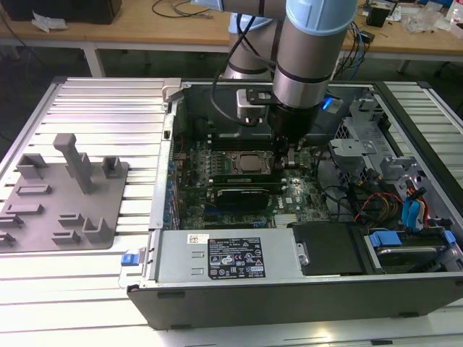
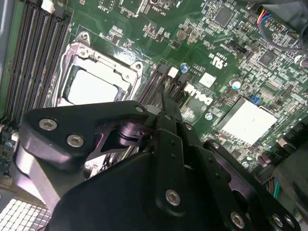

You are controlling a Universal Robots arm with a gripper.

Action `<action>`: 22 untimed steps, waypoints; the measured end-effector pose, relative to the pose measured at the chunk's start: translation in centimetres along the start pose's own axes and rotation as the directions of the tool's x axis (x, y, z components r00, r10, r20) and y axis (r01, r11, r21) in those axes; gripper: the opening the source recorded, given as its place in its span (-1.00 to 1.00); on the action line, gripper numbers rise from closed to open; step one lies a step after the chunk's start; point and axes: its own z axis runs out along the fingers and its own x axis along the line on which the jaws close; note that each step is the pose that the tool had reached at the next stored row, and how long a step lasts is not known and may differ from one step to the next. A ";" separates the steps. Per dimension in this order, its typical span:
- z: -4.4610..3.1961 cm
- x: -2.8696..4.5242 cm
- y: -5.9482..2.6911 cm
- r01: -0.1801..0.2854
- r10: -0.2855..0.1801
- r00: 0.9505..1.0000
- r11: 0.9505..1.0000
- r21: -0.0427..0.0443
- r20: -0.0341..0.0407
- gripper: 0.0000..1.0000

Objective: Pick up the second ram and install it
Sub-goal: 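Press down the second ram until it locks into place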

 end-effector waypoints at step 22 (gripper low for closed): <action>-0.99 -0.39 -0.08 0.000 0.000 1.000 1.000 0.000 -0.009 -0.84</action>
